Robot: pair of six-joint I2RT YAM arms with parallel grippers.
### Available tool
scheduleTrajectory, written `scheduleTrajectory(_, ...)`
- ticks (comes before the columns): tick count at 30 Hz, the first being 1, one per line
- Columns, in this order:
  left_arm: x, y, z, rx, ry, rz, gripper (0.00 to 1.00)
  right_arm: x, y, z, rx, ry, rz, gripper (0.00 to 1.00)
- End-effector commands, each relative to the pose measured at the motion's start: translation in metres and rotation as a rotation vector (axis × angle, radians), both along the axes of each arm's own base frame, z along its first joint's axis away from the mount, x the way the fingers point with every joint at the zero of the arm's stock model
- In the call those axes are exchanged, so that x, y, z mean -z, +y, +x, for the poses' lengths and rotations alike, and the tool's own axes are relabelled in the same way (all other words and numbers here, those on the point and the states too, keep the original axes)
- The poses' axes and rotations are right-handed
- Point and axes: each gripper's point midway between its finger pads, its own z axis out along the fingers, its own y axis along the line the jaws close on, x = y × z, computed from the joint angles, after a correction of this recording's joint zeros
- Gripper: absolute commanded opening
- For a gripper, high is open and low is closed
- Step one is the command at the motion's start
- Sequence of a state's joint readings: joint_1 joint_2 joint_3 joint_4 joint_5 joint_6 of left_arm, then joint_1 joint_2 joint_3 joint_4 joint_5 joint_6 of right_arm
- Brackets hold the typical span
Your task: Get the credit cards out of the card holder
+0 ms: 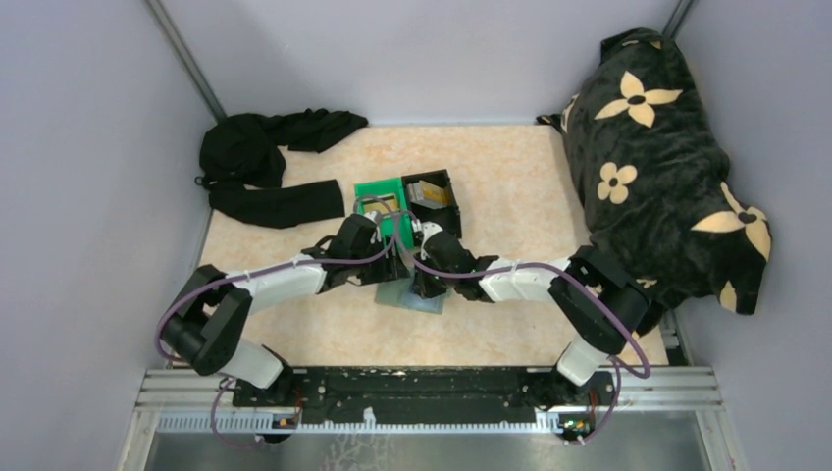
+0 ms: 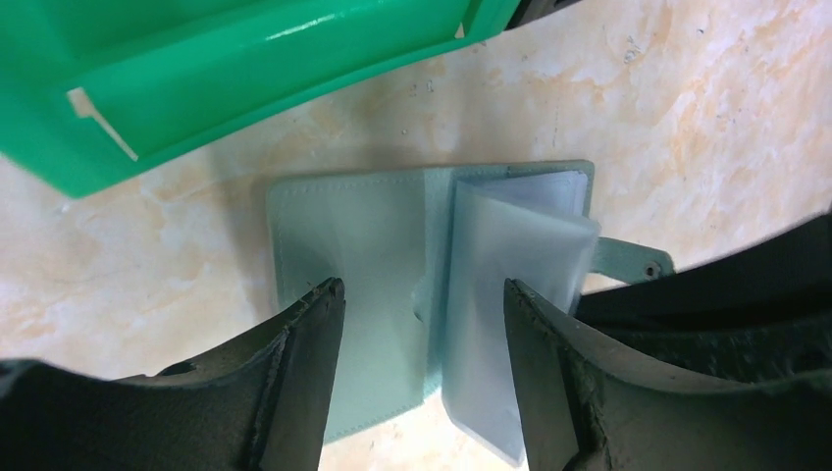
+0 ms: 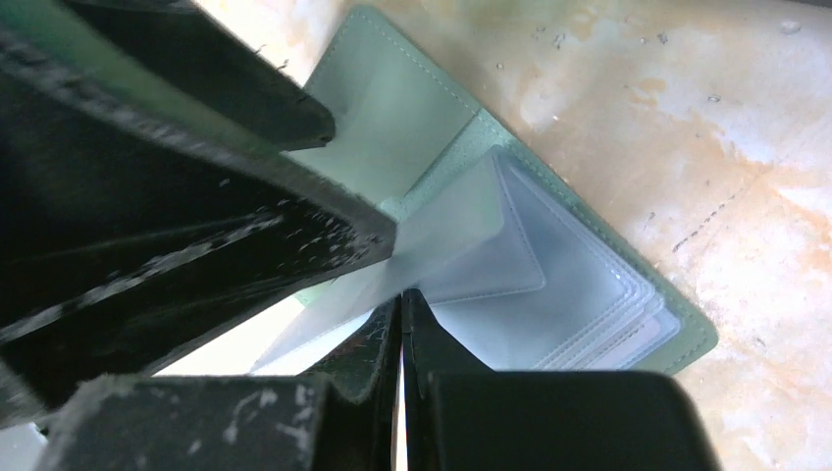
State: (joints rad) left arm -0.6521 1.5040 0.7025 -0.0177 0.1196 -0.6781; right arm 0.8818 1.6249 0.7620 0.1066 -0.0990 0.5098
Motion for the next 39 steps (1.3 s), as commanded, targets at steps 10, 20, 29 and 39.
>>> scheduleTrajectory(10,-0.084,-0.015,-0.021,0.086,-0.069,-0.189,0.67,-0.018,0.026,0.016,-0.01,-0.044,0.055,0.0)
scheduleTrajectory(20,-0.011,-0.019,-0.035,0.094,0.078,-0.158,0.67,-0.03,0.022,0.018,0.008,-0.064,0.068,0.0)
scheduleTrajectory(29,0.039,-0.012,-0.042,0.08,0.161,-0.093,0.66,-0.065,0.001,0.023,0.074,-0.141,0.123,0.0)
scheduleTrajectory(39,0.044,-0.015,-0.036,0.089,0.156,-0.076,0.65,-0.072,-0.039,0.023,0.174,-0.167,0.104,0.0)
